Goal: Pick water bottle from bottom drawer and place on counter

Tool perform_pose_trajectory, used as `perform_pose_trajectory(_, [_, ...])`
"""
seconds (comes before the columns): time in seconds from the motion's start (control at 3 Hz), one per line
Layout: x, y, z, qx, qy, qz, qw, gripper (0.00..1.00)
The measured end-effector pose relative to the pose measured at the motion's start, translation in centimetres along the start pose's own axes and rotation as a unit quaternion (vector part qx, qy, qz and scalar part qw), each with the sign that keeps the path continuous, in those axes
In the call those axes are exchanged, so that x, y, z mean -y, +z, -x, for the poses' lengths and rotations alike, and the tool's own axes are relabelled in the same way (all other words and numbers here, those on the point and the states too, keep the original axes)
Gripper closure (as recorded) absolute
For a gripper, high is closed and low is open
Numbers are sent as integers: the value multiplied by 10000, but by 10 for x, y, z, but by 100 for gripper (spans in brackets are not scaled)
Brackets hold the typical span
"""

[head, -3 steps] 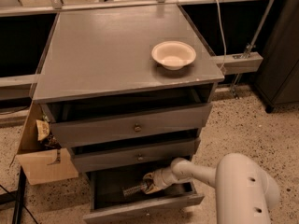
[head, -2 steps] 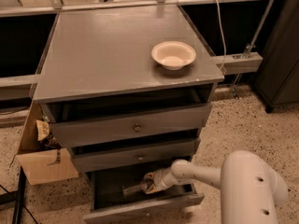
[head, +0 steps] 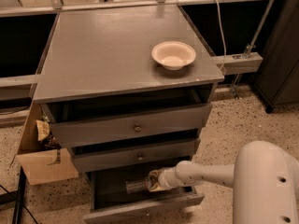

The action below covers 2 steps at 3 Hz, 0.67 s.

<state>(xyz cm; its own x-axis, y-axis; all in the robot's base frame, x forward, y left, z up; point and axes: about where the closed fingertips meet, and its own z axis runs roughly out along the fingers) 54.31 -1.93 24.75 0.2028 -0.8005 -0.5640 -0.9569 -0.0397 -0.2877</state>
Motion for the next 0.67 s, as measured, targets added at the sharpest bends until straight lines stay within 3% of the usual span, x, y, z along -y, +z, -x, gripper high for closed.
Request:
perform_pose_trajectory(0.33, [-4, -56, 36, -244, 17, -264, 9994, 100])
perform_pose_trajectory(0.67, [-4, -56, 36, -244, 17, -264, 9994, 100])
